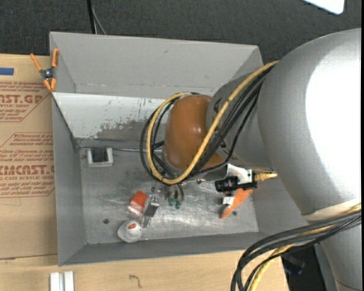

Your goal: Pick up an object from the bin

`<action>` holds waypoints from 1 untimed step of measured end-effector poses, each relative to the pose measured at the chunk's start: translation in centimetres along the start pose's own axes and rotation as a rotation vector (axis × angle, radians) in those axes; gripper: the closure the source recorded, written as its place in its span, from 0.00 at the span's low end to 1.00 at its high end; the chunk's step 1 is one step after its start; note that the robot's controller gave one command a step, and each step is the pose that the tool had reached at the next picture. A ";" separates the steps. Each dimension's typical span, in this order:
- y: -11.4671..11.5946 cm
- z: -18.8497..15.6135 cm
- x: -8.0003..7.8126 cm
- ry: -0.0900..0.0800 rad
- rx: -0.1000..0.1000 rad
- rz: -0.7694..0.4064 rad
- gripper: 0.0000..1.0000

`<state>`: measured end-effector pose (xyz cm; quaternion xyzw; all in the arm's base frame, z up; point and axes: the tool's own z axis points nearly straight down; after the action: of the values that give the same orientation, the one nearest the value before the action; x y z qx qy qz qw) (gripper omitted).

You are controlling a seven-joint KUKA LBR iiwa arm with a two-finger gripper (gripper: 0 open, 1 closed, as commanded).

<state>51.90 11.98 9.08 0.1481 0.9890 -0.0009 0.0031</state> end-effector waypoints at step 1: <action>0.1 0.4 0.3 0.001 -0.002 -0.001 1.00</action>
Offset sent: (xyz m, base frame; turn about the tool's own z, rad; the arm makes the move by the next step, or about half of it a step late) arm 0.0000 0.0000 0.0000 0.0000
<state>51.63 12.17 8.72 0.1474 0.9891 0.0001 0.0029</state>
